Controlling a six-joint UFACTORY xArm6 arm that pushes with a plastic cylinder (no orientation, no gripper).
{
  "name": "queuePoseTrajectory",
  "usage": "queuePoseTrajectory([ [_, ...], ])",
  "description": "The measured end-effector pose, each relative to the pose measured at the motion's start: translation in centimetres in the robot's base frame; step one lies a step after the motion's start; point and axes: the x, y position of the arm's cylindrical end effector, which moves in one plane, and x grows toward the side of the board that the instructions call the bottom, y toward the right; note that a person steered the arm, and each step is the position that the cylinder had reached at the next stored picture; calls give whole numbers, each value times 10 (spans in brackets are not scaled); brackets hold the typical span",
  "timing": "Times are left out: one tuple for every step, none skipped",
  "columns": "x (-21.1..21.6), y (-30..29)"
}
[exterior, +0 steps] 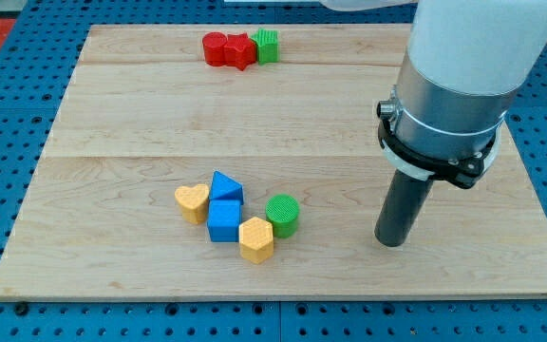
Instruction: Push the blue cube towards bottom left
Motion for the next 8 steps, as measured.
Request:
queuePoseTrajectory([
  [13, -8],
  [14, -12],
  [14, -85],
  [10, -140],
  [-9, -167],
  [-15, -206],
  [-17, -234],
  [-25, -245],
])
